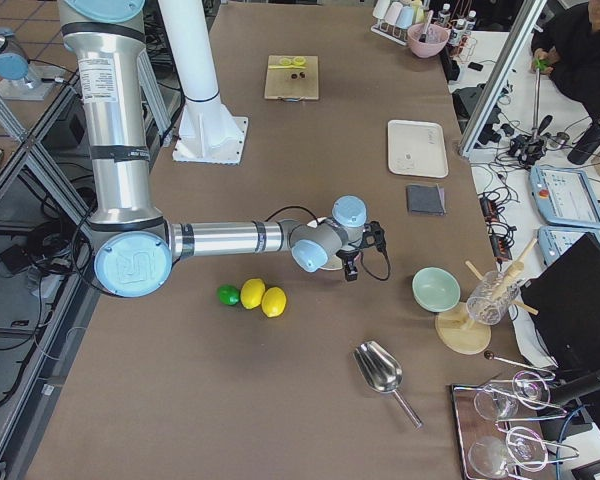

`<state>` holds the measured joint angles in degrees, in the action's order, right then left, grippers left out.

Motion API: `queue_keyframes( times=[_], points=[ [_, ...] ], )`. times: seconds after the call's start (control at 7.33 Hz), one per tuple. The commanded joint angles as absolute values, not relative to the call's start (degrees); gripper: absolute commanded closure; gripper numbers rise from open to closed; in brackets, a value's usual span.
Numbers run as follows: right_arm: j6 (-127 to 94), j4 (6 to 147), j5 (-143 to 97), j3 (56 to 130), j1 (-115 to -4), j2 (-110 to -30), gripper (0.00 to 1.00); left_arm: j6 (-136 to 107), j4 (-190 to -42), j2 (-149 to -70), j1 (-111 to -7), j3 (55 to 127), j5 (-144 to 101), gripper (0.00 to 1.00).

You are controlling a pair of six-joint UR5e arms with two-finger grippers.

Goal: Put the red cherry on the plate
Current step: 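Reach the right gripper to the white plate rim and grasp it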

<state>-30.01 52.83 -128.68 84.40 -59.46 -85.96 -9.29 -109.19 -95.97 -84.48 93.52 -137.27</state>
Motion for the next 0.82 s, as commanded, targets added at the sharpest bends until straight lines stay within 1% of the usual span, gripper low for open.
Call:
queue_keyframes(
  times=[0.0, 0.41, 0.68],
  points=[
    [-29.4, 52.8, -128.0, 84.2, -59.3, -86.2, 1.00, -9.3, -109.2, -95.8, -84.6, 93.7, -137.3, 0.02],
    [-29.9, 52.8, -126.3, 85.0, -58.8, -86.0, 1.00, -9.2, -109.2, -95.8, -84.6, 93.8, -137.4, 0.02],
    [-30.3, 52.9, -128.7, 86.7, -59.4, -85.3, 1.00, -9.3, -109.2, -95.8, -84.8, 93.8, -137.4, 0.03]
  ],
)
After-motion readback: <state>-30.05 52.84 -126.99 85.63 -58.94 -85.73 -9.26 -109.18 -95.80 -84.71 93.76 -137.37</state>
